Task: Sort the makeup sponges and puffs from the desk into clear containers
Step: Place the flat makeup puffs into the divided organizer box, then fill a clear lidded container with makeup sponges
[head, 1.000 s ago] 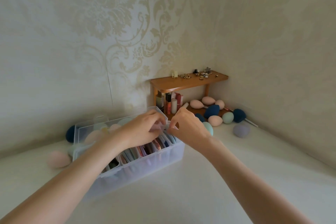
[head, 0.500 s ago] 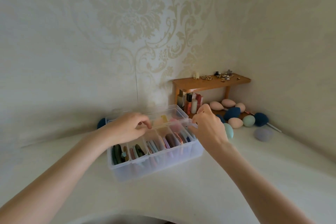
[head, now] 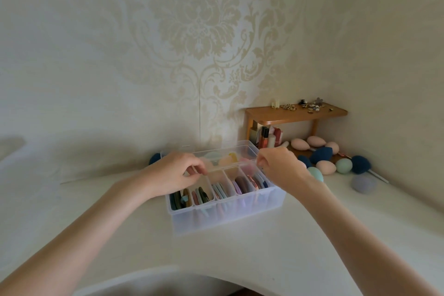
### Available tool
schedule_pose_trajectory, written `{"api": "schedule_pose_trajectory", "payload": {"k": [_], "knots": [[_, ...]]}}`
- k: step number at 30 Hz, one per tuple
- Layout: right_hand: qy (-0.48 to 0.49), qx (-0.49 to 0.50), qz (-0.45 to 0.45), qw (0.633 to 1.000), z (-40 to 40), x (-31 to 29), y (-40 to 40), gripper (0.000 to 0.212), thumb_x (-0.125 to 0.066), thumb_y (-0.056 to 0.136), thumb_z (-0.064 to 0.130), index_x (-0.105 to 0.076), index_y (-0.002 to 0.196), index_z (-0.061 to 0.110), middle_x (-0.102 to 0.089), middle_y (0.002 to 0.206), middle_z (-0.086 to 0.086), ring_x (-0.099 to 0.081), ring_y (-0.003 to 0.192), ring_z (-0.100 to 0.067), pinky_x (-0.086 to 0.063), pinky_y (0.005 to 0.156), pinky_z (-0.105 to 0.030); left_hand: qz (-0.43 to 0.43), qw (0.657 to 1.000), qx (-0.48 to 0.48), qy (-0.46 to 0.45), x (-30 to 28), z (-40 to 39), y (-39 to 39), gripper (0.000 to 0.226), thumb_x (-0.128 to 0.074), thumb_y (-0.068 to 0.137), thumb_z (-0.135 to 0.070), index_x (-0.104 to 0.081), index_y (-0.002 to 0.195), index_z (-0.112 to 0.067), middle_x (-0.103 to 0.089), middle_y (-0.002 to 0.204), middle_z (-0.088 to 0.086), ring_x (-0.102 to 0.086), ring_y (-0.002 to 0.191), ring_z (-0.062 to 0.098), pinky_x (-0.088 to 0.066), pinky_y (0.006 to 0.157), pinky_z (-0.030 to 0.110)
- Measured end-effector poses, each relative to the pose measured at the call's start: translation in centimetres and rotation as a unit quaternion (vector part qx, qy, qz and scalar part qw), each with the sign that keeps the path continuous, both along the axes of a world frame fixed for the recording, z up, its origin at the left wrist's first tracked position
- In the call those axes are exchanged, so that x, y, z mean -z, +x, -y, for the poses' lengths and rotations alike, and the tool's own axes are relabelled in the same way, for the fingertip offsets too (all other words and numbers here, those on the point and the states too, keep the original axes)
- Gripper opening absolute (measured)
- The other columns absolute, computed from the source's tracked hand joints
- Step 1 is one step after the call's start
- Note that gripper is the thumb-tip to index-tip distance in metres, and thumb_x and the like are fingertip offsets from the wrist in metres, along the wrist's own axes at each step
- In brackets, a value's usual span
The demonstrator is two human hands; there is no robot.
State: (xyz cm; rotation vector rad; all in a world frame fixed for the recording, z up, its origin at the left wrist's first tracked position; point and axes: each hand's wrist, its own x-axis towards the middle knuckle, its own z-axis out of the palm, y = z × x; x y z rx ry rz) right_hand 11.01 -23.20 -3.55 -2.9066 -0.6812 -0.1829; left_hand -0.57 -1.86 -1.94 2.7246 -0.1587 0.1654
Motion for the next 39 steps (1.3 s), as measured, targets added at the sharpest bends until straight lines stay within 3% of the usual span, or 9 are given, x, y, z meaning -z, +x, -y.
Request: {"api": "schedule_pose_trajectory", "payload": {"k": [5,9,15,18,23,26,30,34,39], "knots": [[0.115,-0.047,0.010,0.992,-0.4,-1.2,-0.7,0.025,-0.043,0.094,0.009,-0.067,0.101,0.007,-0.065,0.104,-0.009,-0.060,0.099,-0.027,-0.051,0.089,-0.039,0.021,0.997,-0.075,0.007,0.6,-1.4,-0.4,0.017,-0.053,0.091,-0.017,-0.065,0.103,-0.021,-0.053,0.094,-0.011,-0.053,0.082,0.000,-0.040,0.076,0.017],[0.086,0.026,-0.079,0.993,-0.1,0.0,1.3,0.021,-0.045,0.091,0.026,-0.060,0.105,0.025,-0.057,0.125,-0.015,-0.053,0.116,-0.037,-0.046,0.097,-0.048,-0.023,0.981,-0.194,0.010,1.2,-2.6,-0.4,0.024,-0.056,0.089,-0.022,-0.055,0.112,-0.014,-0.050,0.112,0.006,-0.055,0.102,0.021,-0.043,0.087,0.029],[0.253,0.050,-0.092,0.962,0.2,0.9,1.3,0.011,-0.055,0.089,0.014,-0.057,0.089,0.026,-0.062,0.097,-0.003,-0.057,0.099,-0.025,-0.052,0.079,-0.032,0.002,0.926,-0.276,-0.259,1.7,-4.2,-0.8,0.038,-0.064,0.082,-0.007,-0.049,0.117,-0.009,-0.048,0.113,0.008,-0.050,0.104,0.023,-0.042,0.078,0.030],[0.357,0.032,-0.141,0.923,-0.6,0.5,0.9,0.019,-0.059,0.087,0.008,-0.054,0.104,0.016,-0.061,0.101,-0.004,-0.056,0.093,-0.019,-0.044,0.065,-0.016,0.081,0.909,-0.311,-0.265,1.9,-5.1,-1.1,0.052,-0.065,0.079,0.002,-0.043,0.123,-0.016,-0.041,0.116,0.012,-0.055,0.086,0.023,-0.045,0.065,0.027],[0.504,0.002,-0.164,0.848,-3.1,-1.9,-0.4,0.060,-0.061,0.087,0.005,-0.032,0.139,0.011,-0.047,0.134,-0.011,-0.048,0.115,-0.022,-0.041,0.091,-0.027,0.202,0.893,-0.288,-0.282,0.9,-5.2,-1.8,0.078,-0.062,0.080,0.007,-0.026,0.142,-0.024,-0.037,0.131,0.012,-0.057,0.079,0.021,-0.045,0.078,0.032],[0.458,-0.049,-0.123,0.879,-3.7,-3.6,-0.6,0.064,-0.064,0.087,0.015,-0.032,0.142,0.015,-0.043,0.142,-0.008,-0.041,0.129,-0.022,-0.036,0.102,-0.031,0.252,0.875,-0.250,-0.328,-0.8,-5.1,-2.2,0.056,-0.061,0.086,-0.008,-0.038,0.134,-0.022,-0.051,0.114,-0.002,-0.056,0.084,0.009,-0.041,0.086,0.030],[0.254,-0.145,-0.043,0.955,-2.8,-5.7,-2.1,0.044,-0.064,0.086,0.031,-0.055,0.127,0.018,-0.054,0.134,-0.002,-0.048,0.124,-0.019,-0.036,0.096,-0.027,0.242,0.929,-0.132,-0.248,-2.5,-4.4,-4.1,0.014,-0.058,0.090,-0.019,-0.064,0.102,-0.021,-0.064,0.098,-0.013,-0.057,0.094,-0.002,-0.040,0.086,0.014],[0.056,-0.224,-0.061,0.971,-2.1,-6.0,-4.7,0.046,-0.070,0.080,0.035,-0.058,0.121,0.021,-0.059,0.122,0.006,-0.053,0.107,-0.008,-0.036,0.089,-0.018,0.124,0.975,-0.062,-0.176,-2.6,-3.7,-5.6,0.017,-0.063,0.086,-0.019,-0.068,0.078,-0.034,-0.069,0.083,-0.016,-0.062,0.077,0.001,-0.045,0.072,0.007],[-0.004,-0.238,-0.080,0.968,-1.8,-4.2,-6.7,0.027,-0.074,0.077,0.027,-0.063,0.100,0.020,-0.058,0.106,0.009,-0.054,0.104,-0.011,-0.041,0.090,-0.023,0.019,0.993,-0.051,-0.109,0.1,-3.4,-6.3,0.018,-0.073,0.079,-0.022,-0.063,0.071,-0.035,-0.065,0.086,-0.013,-0.055,0.076,-0.014,-0.046,0.084,0.027]]}}
